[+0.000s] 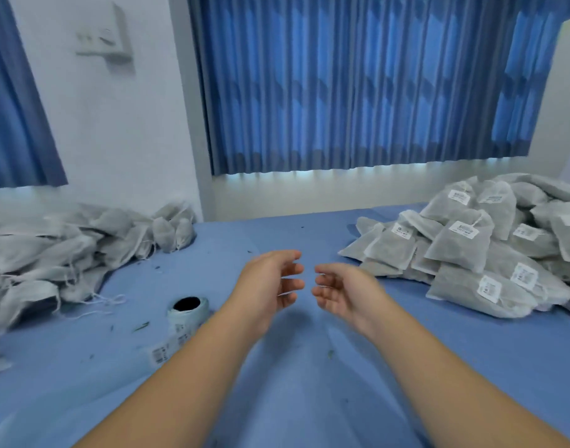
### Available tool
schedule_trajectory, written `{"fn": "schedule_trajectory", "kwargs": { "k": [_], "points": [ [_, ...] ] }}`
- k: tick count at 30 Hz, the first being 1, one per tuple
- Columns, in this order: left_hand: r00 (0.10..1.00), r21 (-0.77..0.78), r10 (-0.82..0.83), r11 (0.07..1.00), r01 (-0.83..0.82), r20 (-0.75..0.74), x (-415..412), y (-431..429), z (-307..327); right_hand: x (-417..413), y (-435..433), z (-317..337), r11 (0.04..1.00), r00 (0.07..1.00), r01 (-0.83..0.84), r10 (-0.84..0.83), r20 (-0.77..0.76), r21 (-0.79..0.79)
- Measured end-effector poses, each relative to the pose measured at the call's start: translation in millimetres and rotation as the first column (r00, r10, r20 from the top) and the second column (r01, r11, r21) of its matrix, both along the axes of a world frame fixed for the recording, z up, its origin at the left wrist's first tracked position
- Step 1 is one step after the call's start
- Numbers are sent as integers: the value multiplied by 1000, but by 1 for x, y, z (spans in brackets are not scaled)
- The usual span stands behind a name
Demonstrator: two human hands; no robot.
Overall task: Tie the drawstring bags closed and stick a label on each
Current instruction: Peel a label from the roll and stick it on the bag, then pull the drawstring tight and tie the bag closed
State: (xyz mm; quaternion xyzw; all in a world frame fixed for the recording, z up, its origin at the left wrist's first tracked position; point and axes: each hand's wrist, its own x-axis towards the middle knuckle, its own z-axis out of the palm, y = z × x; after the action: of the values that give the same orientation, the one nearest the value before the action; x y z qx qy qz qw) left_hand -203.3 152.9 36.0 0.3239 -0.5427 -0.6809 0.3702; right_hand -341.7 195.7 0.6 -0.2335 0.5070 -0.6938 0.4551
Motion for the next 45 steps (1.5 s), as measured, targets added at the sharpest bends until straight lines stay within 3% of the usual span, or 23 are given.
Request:
{"fn": "schedule_trajectory", "kwargs": {
  "k": [5, 8, 10, 12, 15, 16, 20, 21, 24, 26, 34, 39, 41, 45],
  "points": [
    [974, -144, 139, 983, -115, 177, 73, -39, 2, 70, -48, -8, 999, 990, -16, 11, -138, -35],
    [933, -225, 226, 960, -165, 281, 114, -63, -2, 104, -76, -15, 996, 949, 19, -45, -314, -84],
    [872, -316, 292, 933, -170, 392, 138, -78, -8, 121, -91, -21, 992, 869, 41, -93, -486, -116],
    [785, -438, 364, 889, -132, 502, 159, -94, -14, 132, -100, -30, 987, 717, 18, -122, -686, -157],
    [560, -642, 536, 767, -10, 632, 188, -117, -24, 136, -105, -48, 983, 369, -134, -66, -927, -124],
    [458, -691, 601, 722, 40, 655, 197, -125, -26, 135, -106, -52, 980, 321, -178, -30, -947, -92],
    [-75, -729, 784, 604, 322, 616, 227, -153, -31, 135, -108, -58, 975, 360, -222, 57, -931, -26],
    [-164, -713, 791, 604, 356, 589, 233, -159, -33, 135, -108, -57, 975, 361, -223, 64, -930, -20],
    [-307, -660, 750, 661, 357, 586, 251, -171, -39, 139, -107, -57, 970, 355, -245, 84, -931, -6],
    [-355, -613, 702, 713, 342, 618, 261, -176, -43, 140, -106, -57, 964, 358, -265, 104, -928, 6],
    [-169, -654, 688, 725, 217, 706, 267, -181, -45, 138, -104, -54, 973, 360, -232, 86, -929, 0],
    [129, -755, 744, 642, 130, 655, 243, -172, -33, 138, -101, -49, 976, 380, -215, 61, -923, -24],
    [266, -798, 757, 596, 92, 597, 225, -163, -29, 137, -98, -44, 978, 444, -203, 42, -895, -54],
    [526, -864, 737, 503, -10, 423, 181, -133, -20, 136, -89, -28, 967, 679, -80, -125, -723, -243]
  ]
}}
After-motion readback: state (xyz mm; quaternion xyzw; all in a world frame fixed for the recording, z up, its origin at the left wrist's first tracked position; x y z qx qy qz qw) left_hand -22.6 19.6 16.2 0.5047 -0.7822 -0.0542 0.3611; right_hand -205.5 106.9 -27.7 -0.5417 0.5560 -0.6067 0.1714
